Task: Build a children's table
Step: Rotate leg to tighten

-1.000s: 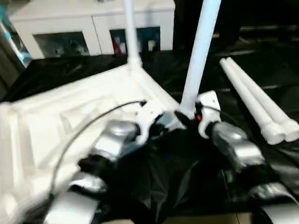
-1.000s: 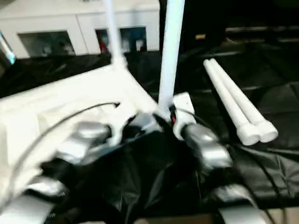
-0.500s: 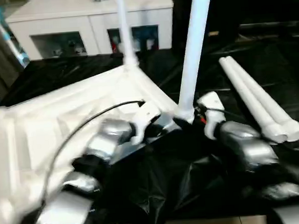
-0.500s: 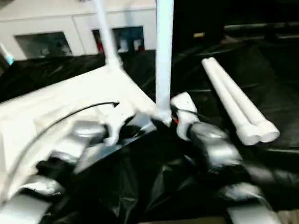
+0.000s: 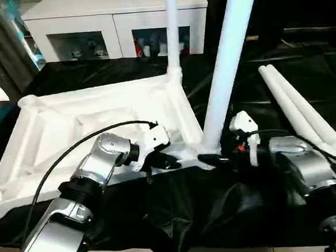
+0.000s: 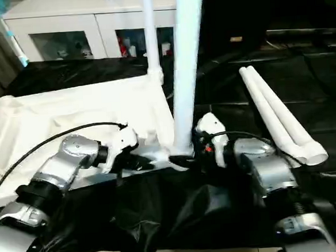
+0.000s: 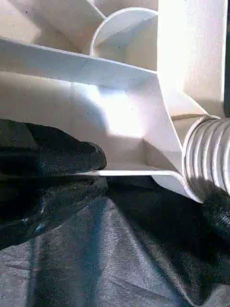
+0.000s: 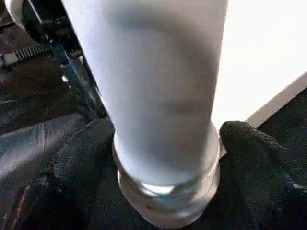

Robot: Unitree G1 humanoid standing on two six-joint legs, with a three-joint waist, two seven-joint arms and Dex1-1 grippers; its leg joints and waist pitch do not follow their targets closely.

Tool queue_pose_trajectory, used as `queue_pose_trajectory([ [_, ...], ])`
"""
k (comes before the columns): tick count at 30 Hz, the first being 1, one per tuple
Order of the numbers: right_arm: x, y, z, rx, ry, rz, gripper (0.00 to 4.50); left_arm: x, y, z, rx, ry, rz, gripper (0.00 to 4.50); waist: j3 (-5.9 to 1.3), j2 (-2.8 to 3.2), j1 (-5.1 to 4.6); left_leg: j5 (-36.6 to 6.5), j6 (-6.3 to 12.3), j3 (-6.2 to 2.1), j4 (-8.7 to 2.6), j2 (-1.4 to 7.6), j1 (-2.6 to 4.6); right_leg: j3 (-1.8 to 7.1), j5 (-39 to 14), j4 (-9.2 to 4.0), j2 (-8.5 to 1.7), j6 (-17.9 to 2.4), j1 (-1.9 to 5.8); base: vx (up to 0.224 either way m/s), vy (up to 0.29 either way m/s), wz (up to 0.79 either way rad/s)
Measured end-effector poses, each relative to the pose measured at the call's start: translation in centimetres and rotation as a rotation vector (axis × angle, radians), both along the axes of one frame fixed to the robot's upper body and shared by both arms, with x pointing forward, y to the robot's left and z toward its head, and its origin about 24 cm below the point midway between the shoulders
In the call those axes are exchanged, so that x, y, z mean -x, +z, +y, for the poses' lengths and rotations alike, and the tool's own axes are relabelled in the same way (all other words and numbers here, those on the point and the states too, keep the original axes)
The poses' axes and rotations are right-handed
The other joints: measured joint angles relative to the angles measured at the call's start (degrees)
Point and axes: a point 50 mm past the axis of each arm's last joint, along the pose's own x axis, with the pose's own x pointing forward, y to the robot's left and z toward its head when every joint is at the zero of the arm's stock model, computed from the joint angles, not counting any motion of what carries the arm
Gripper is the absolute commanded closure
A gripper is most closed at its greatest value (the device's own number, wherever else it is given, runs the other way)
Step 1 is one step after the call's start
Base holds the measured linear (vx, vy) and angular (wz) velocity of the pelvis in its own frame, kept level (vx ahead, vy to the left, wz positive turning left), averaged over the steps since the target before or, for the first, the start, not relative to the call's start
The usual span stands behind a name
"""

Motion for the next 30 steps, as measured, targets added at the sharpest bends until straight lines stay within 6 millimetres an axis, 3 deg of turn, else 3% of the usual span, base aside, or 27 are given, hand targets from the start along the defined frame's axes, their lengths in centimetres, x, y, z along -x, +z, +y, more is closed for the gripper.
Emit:
queue_pose_trajectory([
  [6,0.0,-0.1,0.0,-0.001,0.004,0.019,1.48,0.1,0.0,0.0,0.001,-0.008,0.006,4.5,0.0,0.0,0.07,0.02,0.03,0.0,0.0,0.0,-0.03,0.0,-0.01,-0.02,0.0,0.01,0.0,0.0,0.0,0.0],
  [13,0.0,-0.2,0.4,-0.014,-0.015,0.023,1.69,0.0,-0.1,-0.1,0.004,0.008,0.007,4.5,-0.01,-0.04,0.04,0.02,0.02,0.0,0.0,0.0,0.0,0.0,0.0,0.0,0.0,0.01,0.0,0.0,0.0,0.0],
  [16,-0.6,-1.0,1.1,-0.034,-0.171,-0.012,1.71,-0.7,-0.3,-0.8,0.009,0.11,-0.023,4.5,-0.03,-0.08,-0.26,-0.03,-0.09,0.01,0.05,0.0,0.09,0.02,0.04,0.05,0.0,-0.01,0.04,0.0,0.0,0.0],
  [21,-2.6,-1.7,1.9,-0.064,-0.53,-0.046,1.72,-2.2,-0.6,-3.8,0.014,0.319,-0.076,4.5,-0.06,-0.1,-0.63,-0.06,-0.24,0.06,0.16,-0.09,0.33,0.16,-0.02,-0.06,-0.02,0.19,0.32,0.0,0.0,0.0],
  [26,-4.0,-1.8,3.5,-0.078,-0.725,-0.043,1.72,-2.6,-0.7,-5.5,0.03,0.43,-0.078,4.5,-0.09,-0.09,-1.51,-0.06,-0.23,0.07,0.14,-0.1,0.35,0.18,0.01,-0.08,-0.02,0.2,0.35,0.0,0.0,0.0],
  [27,-4.2,-1.8,3.8,-0.08,-0.744,-0.046,1.38,-2.6,-0.6,-5.6,0.03,0.439,-0.083,4.5,-0.09,-0.08,-1.7,-0.06,-0.23,0.05,0.13,-0.1,0.34,0.15,0.02,-0.09,-0.02,0.2,0.34,0.0,0.0,0.0],
  [30,-4.2,-1.8,3.9,-0.088,-0.753,-0.061,1.03,-2.7,-0.6,-5.7,0.035,0.439,-0.087,4.5,-0.09,-0.08,-1.81,-0.07,-0.24,0.03,0.1,-0.1,0.21,0.14,0.13,-0.09,-0.02,0.01,0.33,0.0,0.0,0.0],
])
